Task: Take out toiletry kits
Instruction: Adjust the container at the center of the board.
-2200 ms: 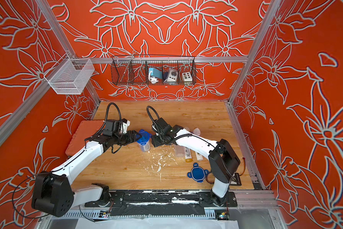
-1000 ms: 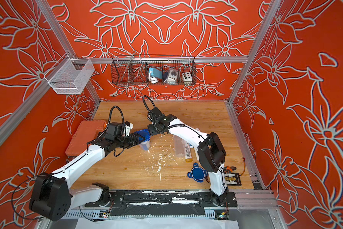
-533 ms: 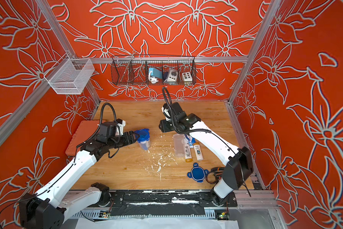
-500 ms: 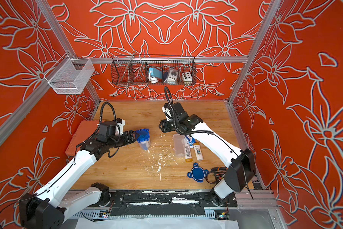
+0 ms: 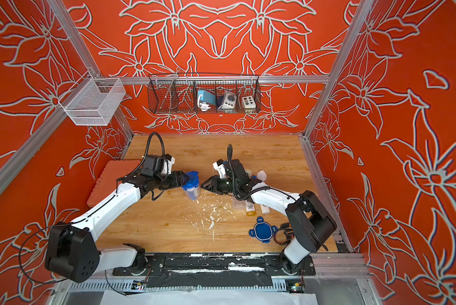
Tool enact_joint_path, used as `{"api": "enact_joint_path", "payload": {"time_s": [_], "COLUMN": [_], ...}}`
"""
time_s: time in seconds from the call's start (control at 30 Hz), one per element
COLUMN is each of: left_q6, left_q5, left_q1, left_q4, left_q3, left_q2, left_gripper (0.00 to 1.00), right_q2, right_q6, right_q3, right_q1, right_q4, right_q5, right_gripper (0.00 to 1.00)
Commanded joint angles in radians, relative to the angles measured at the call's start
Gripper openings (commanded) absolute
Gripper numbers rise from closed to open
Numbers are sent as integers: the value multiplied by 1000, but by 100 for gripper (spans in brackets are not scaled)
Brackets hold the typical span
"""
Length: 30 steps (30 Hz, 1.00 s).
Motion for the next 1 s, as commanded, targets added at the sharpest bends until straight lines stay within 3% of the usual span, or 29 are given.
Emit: {"api": "enact_joint_path", "payload": {"time_s": [0.0,0.2,0.37,0.47,0.97], "left_q6": [20,17,13,12,-3], "left_q5": [38,63,67,69,113], "left_q1": [7,7,8,7,7], "left_q4": [12,18,25,25,44], "left_q3": [-22,-26,-34,-40,-89], "left_q2": [-12,-18,-19,-21,-27], "left_gripper": [72,71,70,69,67], "right_q2": [24,158,237,262,353], "right_q6": [-36,-18,2,19,-1], "right_q3": [109,294,391,407,506], "right_q1": [-31,-43,-41,-39,-21], "right_q4": [-136,-194,-241,-251,-265], "right_q5": [46,-39,-36,-36,-50], "right_gripper": [32,32,17,13,13]}}
